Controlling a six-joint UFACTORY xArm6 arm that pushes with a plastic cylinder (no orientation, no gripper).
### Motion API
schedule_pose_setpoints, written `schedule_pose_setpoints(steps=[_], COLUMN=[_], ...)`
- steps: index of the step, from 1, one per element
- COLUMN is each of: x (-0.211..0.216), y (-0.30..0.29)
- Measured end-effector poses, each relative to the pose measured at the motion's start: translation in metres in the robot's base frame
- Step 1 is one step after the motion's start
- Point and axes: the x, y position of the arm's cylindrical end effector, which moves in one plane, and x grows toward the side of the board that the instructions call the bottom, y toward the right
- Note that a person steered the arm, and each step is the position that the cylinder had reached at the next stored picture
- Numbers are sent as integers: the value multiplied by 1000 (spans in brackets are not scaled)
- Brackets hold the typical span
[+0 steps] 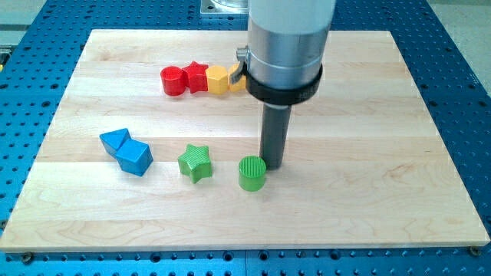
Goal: Push the green circle to the bottom center
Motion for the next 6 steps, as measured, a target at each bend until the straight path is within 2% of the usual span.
schedule_pose_setpoints(steps=[1,2,4,6], x=[-28,-10,68,55], y=[-4,-14,-21,-21])
